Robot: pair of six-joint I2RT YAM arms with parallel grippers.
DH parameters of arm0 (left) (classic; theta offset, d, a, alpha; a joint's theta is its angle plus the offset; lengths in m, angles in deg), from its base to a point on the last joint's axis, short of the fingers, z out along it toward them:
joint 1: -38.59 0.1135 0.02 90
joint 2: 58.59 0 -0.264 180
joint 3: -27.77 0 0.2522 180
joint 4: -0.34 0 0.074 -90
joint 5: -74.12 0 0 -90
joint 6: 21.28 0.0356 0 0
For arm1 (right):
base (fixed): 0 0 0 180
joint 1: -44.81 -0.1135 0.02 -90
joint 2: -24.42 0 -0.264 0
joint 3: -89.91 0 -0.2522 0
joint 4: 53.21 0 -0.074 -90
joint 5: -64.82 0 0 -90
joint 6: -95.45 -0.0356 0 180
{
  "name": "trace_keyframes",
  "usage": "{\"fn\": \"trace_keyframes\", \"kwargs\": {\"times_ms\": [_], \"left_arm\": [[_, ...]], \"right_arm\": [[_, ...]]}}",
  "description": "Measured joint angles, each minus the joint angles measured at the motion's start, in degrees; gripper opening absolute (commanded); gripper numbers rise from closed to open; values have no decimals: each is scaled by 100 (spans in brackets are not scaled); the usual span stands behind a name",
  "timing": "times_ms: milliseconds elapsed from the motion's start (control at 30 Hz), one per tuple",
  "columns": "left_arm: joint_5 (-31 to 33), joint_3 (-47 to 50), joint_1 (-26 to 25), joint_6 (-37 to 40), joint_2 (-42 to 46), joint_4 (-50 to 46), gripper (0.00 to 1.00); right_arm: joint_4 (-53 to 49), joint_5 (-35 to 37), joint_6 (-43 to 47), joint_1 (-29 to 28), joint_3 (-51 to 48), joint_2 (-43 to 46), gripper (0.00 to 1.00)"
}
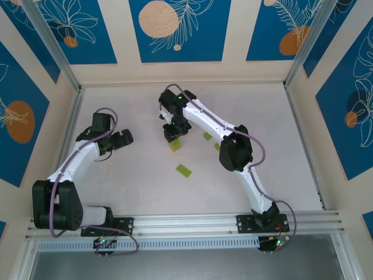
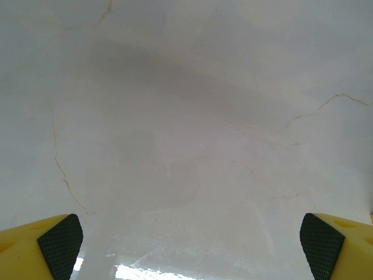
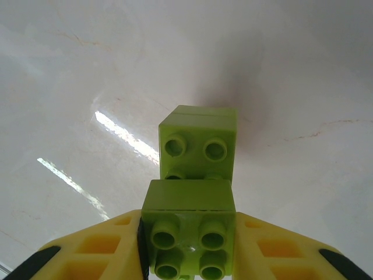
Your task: Assemble a carrot with lego
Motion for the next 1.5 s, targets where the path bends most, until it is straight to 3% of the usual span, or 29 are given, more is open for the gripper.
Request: {"fn": "trace_keyframes", "kwargs": {"times_ms": [900,1500], "left_arm": [[0,0,0,0,13,-2,98],[-2,0,2,0,66,0,98]], "right_arm": [[15,782,-83,-343,-125,31,36],[-938,835,127,-363,1215,-726,37]]}}
